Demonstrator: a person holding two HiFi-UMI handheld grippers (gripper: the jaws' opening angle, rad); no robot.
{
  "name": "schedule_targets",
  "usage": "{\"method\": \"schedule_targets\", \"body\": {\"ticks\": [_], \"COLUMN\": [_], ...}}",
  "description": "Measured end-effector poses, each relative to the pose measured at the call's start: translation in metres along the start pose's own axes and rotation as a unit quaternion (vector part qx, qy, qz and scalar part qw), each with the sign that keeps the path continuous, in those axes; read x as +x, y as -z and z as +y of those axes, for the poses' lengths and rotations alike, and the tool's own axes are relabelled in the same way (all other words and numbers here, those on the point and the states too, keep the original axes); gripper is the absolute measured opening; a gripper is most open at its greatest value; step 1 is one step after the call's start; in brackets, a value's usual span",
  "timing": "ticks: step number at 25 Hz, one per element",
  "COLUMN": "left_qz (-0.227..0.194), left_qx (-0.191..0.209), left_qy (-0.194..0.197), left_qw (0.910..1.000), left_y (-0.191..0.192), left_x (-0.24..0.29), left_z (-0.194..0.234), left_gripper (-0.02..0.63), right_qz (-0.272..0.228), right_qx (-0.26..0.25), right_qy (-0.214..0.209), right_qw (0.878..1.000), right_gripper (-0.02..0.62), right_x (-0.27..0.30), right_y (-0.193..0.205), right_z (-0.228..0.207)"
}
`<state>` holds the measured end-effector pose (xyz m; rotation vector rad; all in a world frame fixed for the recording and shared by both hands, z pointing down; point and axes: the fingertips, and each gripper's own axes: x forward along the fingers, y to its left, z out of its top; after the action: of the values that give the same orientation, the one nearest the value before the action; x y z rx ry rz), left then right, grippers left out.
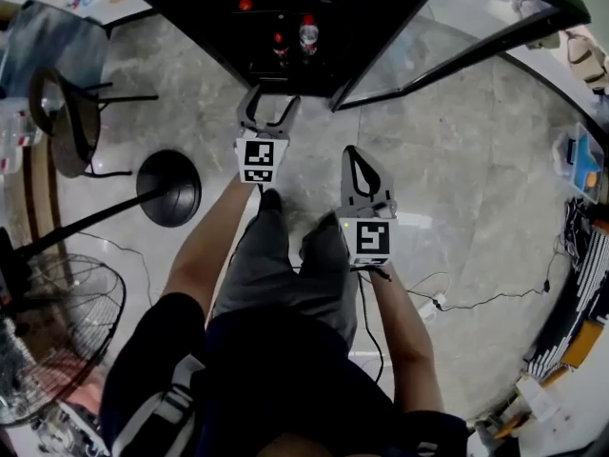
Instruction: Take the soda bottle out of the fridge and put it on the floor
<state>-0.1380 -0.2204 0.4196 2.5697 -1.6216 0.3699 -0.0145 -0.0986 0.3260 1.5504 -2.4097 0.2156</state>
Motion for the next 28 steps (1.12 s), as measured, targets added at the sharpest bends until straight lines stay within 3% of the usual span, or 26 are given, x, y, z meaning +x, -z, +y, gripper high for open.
{"method": "schedule_targets", "body": {"ticks": [10,28], "left_qz": [0.014,0.033], "left_qx": [0.006,-0.004], "left_qy": [-0.019,-0.059], "left_qw": [0.9997,0.9977], "left_y": [0.096,0.212], "left_x": [0.071,0.193], "left_z": [0.026,0.079], "left_gripper": [0.321,0.321], "right_qz": [-0.012,-0.039], "right_qx": [-0.008,-0.012], "right_qy": [-0.009,-0.033], "right_qw": [1.0,0.999], "right_gripper": [0.018,0.018], "right_x": [0.049,0.124], "right_y": [0.06,0.123], "right_z": [0.0,0.005]}}
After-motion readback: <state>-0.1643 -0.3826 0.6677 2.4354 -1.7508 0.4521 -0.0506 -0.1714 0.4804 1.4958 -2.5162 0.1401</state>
